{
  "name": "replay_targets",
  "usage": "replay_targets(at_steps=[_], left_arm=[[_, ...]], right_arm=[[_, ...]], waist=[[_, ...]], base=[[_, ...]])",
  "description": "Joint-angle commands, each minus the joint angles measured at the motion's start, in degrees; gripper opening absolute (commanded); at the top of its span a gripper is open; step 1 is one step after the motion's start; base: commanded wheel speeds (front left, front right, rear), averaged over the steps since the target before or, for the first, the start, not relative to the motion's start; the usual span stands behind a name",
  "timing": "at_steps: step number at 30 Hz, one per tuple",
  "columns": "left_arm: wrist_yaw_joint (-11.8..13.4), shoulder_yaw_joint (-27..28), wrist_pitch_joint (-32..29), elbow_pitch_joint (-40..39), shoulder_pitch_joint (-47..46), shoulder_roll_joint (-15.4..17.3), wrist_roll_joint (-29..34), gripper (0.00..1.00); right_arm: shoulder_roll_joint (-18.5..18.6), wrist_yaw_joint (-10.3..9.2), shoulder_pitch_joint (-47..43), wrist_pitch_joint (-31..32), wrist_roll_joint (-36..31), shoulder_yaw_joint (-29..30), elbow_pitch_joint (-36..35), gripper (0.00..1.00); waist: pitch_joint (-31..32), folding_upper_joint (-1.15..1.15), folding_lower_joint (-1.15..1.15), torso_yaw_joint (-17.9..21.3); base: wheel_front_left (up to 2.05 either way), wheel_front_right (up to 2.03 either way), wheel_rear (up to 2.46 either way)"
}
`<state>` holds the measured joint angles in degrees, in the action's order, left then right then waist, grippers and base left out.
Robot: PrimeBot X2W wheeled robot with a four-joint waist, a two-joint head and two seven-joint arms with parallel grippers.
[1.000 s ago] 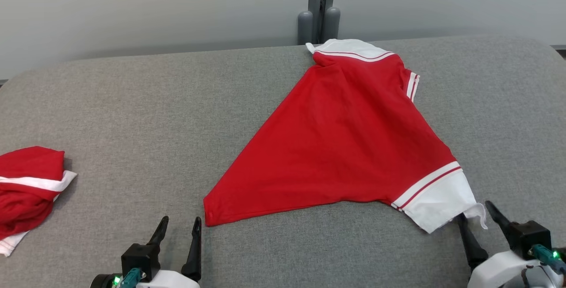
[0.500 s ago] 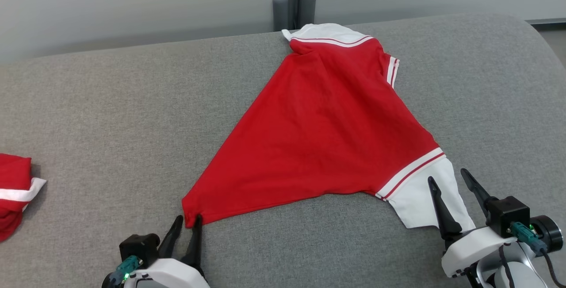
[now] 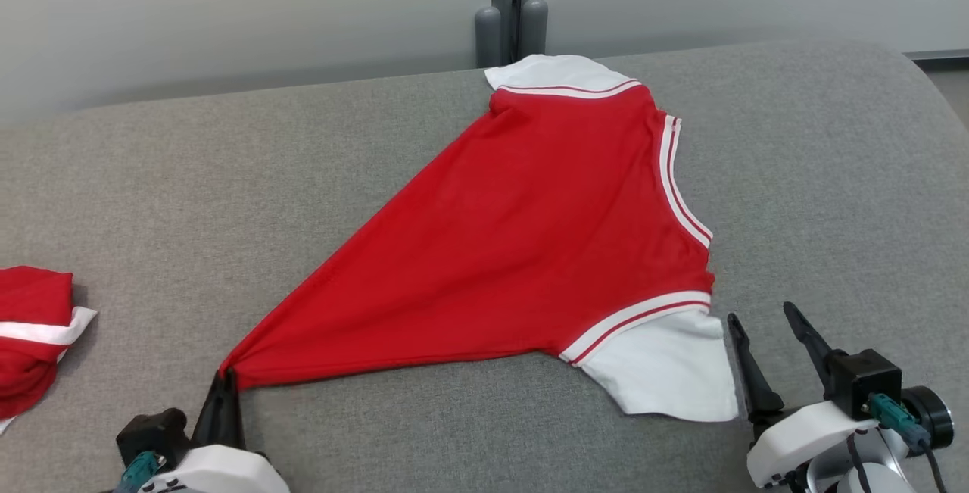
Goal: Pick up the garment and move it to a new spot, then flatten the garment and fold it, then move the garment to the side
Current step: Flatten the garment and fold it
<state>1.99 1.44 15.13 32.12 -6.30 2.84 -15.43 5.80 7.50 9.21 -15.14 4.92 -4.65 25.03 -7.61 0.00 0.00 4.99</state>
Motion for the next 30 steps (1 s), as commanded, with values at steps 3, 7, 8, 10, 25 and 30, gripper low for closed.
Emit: replay_targets(at_steps=[3,7,8,10,25,30], left_arm=[[0.6,3.2,0.0,-0.8,1.4,0.4,1.8,0.0],[-0.1,4.8,0.0,-0.9,3.0,0.3,4.7,0.07],[-0.2,5.1,0.0,-1.1,3.2,0.4,5.2,0.64],[-0.1,5.5,0.0,-2.1,3.7,0.3,6.3,1.0],[0.6,1.0,0.0,-6.3,8.3,0.2,9.0,1.0],[0.9,0.4,0.0,-6.8,8.6,0.2,8.8,1.0]], right_arm=[[-0.4,-0.02,-0.9,0.0,-0.1,-0.1,0.4,1.0],[-1.2,-0.02,-1.7,0.0,-0.3,-0.7,0.8,1.0],[-1.3,-0.02,-1.9,0.0,-0.3,-0.7,0.8,1.0],[-1.6,-0.02,-2.5,0.0,-0.2,-0.9,0.7,1.0],[-2.7,-0.02,-6.8,0.0,-0.3,-2.2,0.2,1.0],[-2.7,-0.02,-7.2,0.0,-0.5,-2.1,0.0,1.0]], waist=[[1.4,0.0,0.0,-0.7],[2.7,0.0,0.0,-1.2],[3.0,0.0,0.0,-1.3],[3.7,0.0,0.0,-1.5],[6.5,0.0,0.0,-2.3],[6.4,0.0,0.0,-2.5]], base=[[0.0,0.0,0.0],[0.0,0.0,0.0],[0.0,0.0,0.0],[0.0,0.0,0.0],[0.0,0.0,0.0],[0.0,0.0,0.0]])
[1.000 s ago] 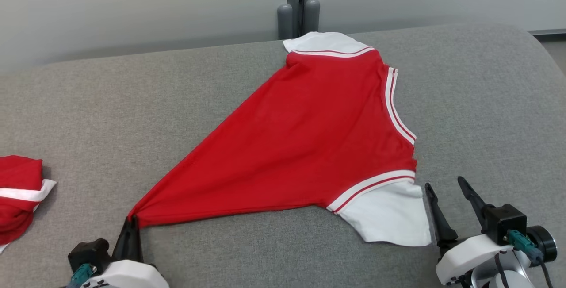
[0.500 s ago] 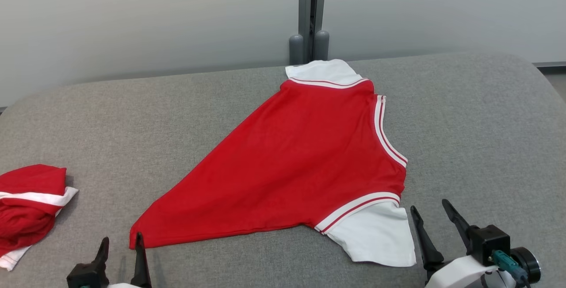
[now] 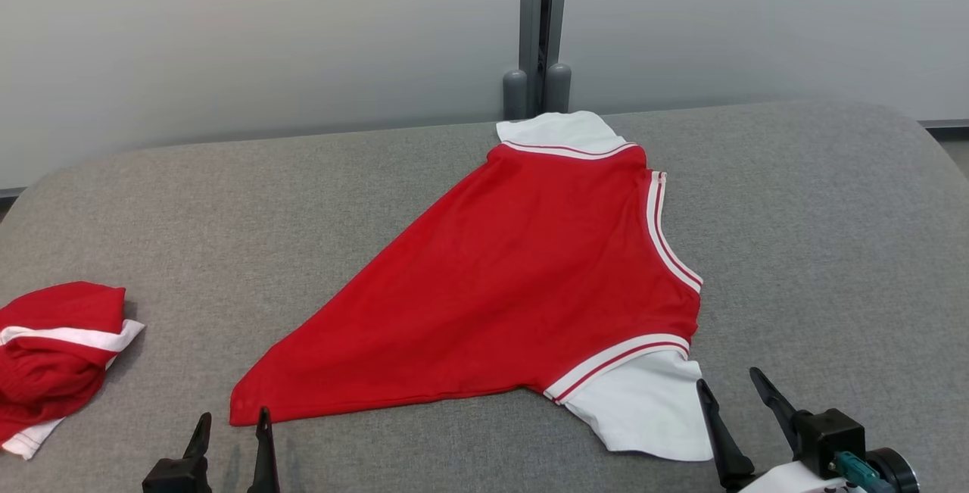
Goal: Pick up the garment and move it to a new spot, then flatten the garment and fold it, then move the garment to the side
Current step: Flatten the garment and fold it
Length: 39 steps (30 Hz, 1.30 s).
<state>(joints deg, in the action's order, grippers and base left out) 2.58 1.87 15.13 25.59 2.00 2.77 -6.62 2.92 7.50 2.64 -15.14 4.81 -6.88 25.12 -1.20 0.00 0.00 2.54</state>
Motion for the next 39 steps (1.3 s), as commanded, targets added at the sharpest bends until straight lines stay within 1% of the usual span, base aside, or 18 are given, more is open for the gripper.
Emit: replay_targets(at_steps=[1,3,8,13,19,20,21,23,25,26,27,30,36,39], left_arm=[[0.3,0.0,0.0,-0.3,0.3,0.3,0.0,1.0],[0.4,-0.2,0.0,-0.3,0.4,0.3,-0.2,1.0],[0.1,-0.9,0.0,0.4,-1.4,0.2,-0.4,1.0],[0.1,-1.5,0.0,1.2,-1.8,0.2,-1.0,1.0],[0.2,-1.5,0.0,1.5,-2.2,0.2,-1.4,1.0],[0.2,-1.5,0.0,1.5,-2.3,0.3,-1.6,1.0],[0.1,-1.5,0.0,1.5,-2.4,0.2,-1.6,1.0],[0.0,-1.6,0.0,1.6,-2.7,0.3,-1.6,1.0],[0.0,-1.6,0.0,1.6,-2.9,0.3,-1.6,1.0],[0.0,-1.6,0.0,1.7,-2.9,0.2,-1.8,1.0],[0.1,-1.5,0.0,1.7,-2.9,0.2,-2.1,1.0],[-0.3,-1.1,0.0,2.0,-2.9,0.3,-3.4,1.0],[-1.1,-0.7,0.0,3.4,-3.5,0.2,-5.9,1.0],[-2.0,-1.3,0.0,5.2,-3.8,0.2,-7.5,1.0]], right_arm=[[0.2,-0.02,-0.7,0.0,-0.4,0.1,-0.1,1.0],[0.2,-0.02,-0.7,0.0,-0.5,0.0,0.2,1.0],[0.2,-0.02,-0.6,0.0,-0.7,-0.7,3.0,1.0],[0.2,-0.02,-2.0,0.0,-0.4,-0.3,6.4,1.0],[0.2,-0.02,-1.4,0.0,0.3,-2.0,10.8,1.0],[0.2,-0.02,-1.1,0.0,0.4,-2.1,11.2,0.97],[0.1,-0.02,-0.6,0.1,0.7,-2.4,11.7,0.86],[0.1,-0.02,0.2,0.1,1.2,-3.1,12.4,0.57],[0.1,-0.02,0.8,0.1,1.7,-4.0,13.1,0.33],[0.1,-0.02,1.2,0.1,2.3,-4.5,13.7,0.09],[0.1,-0.02,1.6,0.1,3.0,-4.7,14.0,0.0],[0.3,-0.02,2.5,0.0,4.7,-2.6,11.3,0.0],[1.4,-0.02,0.5,0.0,4.0,4.2,4.4,0.0],[2.0,-0.02,0.0,0.0,3.5,5.6,2.6,0.0]], waist=[[-0.1,0.0,0.0,0.0],[-0.2,0.0,0.0,-0.1],[-2.1,0.0,0.0,-0.7],[-2.7,0.0,0.0,-1.1],[-3.0,0.0,0.0,-0.9],[-3.1,0.0,0.0,-0.9],[-3.2,0.0,0.0,-0.9],[-3.4,0.0,0.0,-0.9],[-3.5,0.0,0.0,-1.0],[-3.6,0.0,0.0,-1.0],[-3.7,0.0,0.0,-1.0],[-4.0,0.0,0.0,-1.1],[-4.8,0.0,0.0,-0.1],[-5.3,0.0,0.0,0.7]], base=[[0.0,0.0,0.0],[0.0,0.0,0.0],[0.0,0.0,0.0],[0.0,0.0,0.0],[0.0,0.0,0.0],[0.0,0.0,0.0],[0.0,0.0,0.0],[0.0,0.0,0.0],[0.0,0.0,0.0],[0.0,0.0,0.0],[0.0,0.0,0.0],[0.0,0.0,0.0],[0.0,0.0,0.0],[0.0,0.0,0.0]])
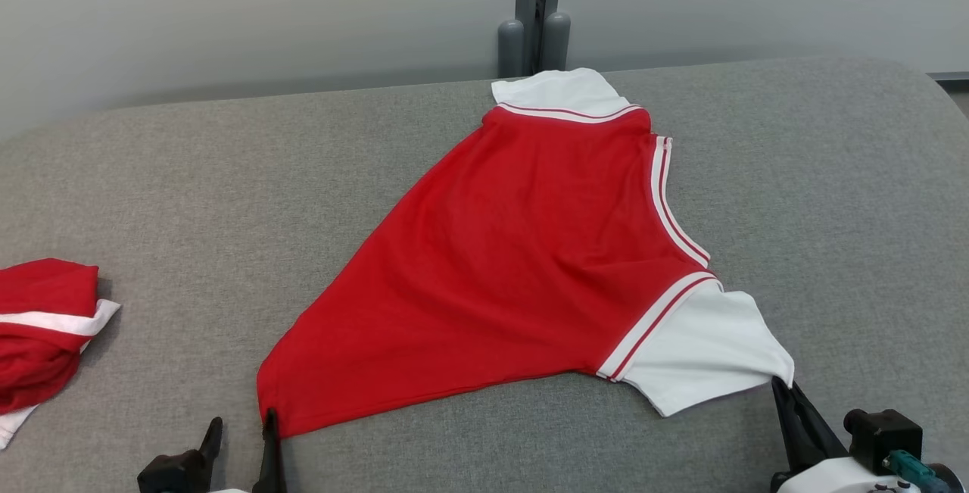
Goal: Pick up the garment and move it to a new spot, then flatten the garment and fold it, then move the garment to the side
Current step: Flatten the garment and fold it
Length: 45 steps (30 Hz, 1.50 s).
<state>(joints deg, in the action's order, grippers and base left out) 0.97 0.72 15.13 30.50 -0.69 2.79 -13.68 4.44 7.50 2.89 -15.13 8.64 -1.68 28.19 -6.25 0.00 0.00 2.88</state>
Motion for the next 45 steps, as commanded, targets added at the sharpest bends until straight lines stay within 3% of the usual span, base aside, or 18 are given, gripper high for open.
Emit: replay_targets(at_steps=[1,10,12,22,29,37,45], left_arm=[[-0.8,-0.3,0.0,0.8,-1.3,0.2,-1.3,1.0],[-3.6,-4.2,-0.1,5.4,-2.6,0.1,-5.9,1.0],[-3.7,-4.9,-0.2,6.1,-3.1,0.0,-5.9,0.0],[-3.8,-2.9,0.0,-3.1,-2.4,0.3,-6.7,0.0],[-5.5,0.6,0.0,-11.5,-9.9,0.3,-3.2,0.0],[-7.2,0.8,-0.1,-13.2,-26.6,7.1,2.3,0.0],[-6.8,1.4,-4.7,-13.6,-40.4,11.6,1.8,0.0]], right_arm=[[0.6,-0.02,-0.4,0.0,-0.5,0.4,-0.8,0.0],[0.0,-0.02,0.3,0.0,-0.5,0.1,-2.5,0.0],[-0.1,-0.02,0.7,0.0,-0.4,0.0,-2.9,0.0],[-0.7,-0.02,4.1,0.0,1.6,2.8,-10.3,0.0],[-0.4,-0.02,12.1,0.0,3.6,4.2,-19.0,0.0],[5.1,-0.02,28.3,0.0,4.8,4.5,-23.2,0.0],[9.7,-0.02,43.5,0.0,5.4,2.9,-19.9,0.0]], waist=[[-0.4,0.0,0.0,0.7],[-1.5,0.0,0.0,1.9],[-1.6,0.0,0.0,2.0],[-0.1,0.0,0.0,1.8],[2.3,0.0,0.0,1.4],[4.7,0.0,0.0,1.5],[1.8,0.0,0.0,1.3]], base=[[0.0,0.0,0.0],[0.0,0.0,0.0],[0.0,0.0,0.0],[0.0,0.0,0.0],[0.0,0.0,0.0],[0.0,0.0,0.0],[0.0,0.0,0.0]])
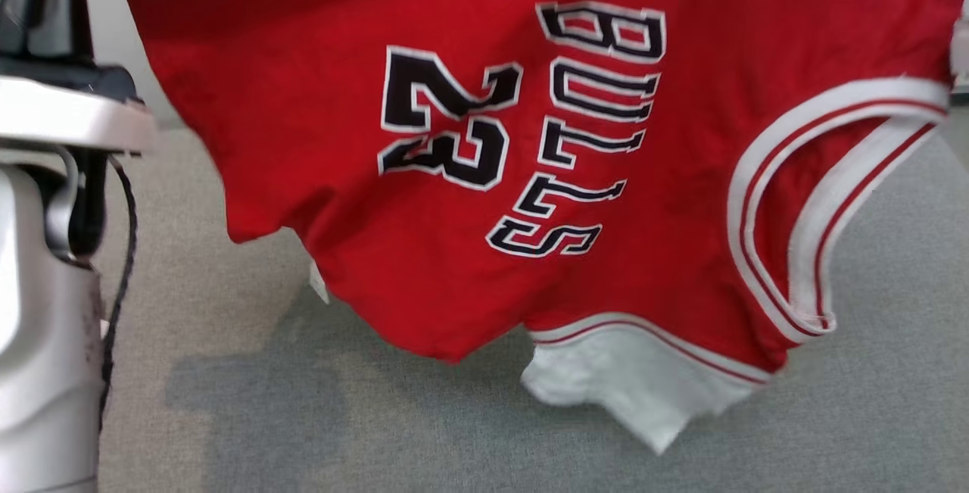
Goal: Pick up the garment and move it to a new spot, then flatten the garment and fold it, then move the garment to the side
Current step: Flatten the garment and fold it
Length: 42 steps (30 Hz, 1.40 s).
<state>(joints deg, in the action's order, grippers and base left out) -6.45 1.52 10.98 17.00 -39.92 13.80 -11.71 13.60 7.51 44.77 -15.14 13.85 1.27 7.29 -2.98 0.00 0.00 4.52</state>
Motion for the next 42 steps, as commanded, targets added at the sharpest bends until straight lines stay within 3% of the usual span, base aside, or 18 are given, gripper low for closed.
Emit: replay_targets(at_steps=[1,10,16,21,25,28,34,42], left_arm=[[0.8,0.6,-1.1,-0.2,-2.1,1.0,0.1,0.0],[1.9,-0.7,-2.9,5.2,-10.4,1.5,0.9,0.0],[2.8,-3.3,1.8,14.6,-28.5,4.1,5.3,0.0],[3.4,-3.6,3.7,20.0,-36.1,5.1,6.4,0.0],[3.3,-2.2,4.0,24.1,-32.6,4.6,4.5,0.0],[3.4,-0.8,4.1,22.8,-26.4,4.2,4.0,0.0],[3.9,2.3,4.1,20.5,-8.0,-0.9,2.0,0.0],[2.1,2.8,4.1,20.8,11.2,-7.4,3.0,0.0]], right_arm=[[0.9,-0.04,3.1,0.0,0.2,-0.3,1.8,0.0],[2.1,-0.04,15.6,0.0,-1.6,-2.1,12.1,0.0],[3.8,-0.1,32.2,0.0,-7.6,1.4,19.6,0.0],[4.2,-0.17,37.3,0.0,-10.2,2.7,23.3,0.0],[3.4,-0.2,32.0,0.0,-8.7,2.4,24.5,0.0],[2.6,-0.26,25.3,0.0,-6.5,3.3,23.1,0.0],[0.3,-0.28,5.5,0.0,-0.7,3.5,20.1,0.0],[-2.9,-0.22,-16.1,0.0,4.1,2.8,17.0,0.0]], waist=[[-2.5,0.0,0.0,-0.5],[-13.8,0.0,0.0,-1.8],[-20.9,0.0,0.0,-2.3],[-23.2,0.0,0.0,-2.1],[-24.8,0.0,0.0,-1.9],[-25.7,0.0,0.0,-1.6],[-24.5,0.0,0.0,-2.1],[-19.7,0.0,0.0,-1.6]], base=[[0.0,0.0,0.0],[0.0,0.0,0.0],[0.0,0.0,0.0],[0.0,0.0,0.0],[0.0,0.0,0.0],[0.0,0.0,0.0],[0.0,0.0,0.0],[0.0,0.0,0.0]])
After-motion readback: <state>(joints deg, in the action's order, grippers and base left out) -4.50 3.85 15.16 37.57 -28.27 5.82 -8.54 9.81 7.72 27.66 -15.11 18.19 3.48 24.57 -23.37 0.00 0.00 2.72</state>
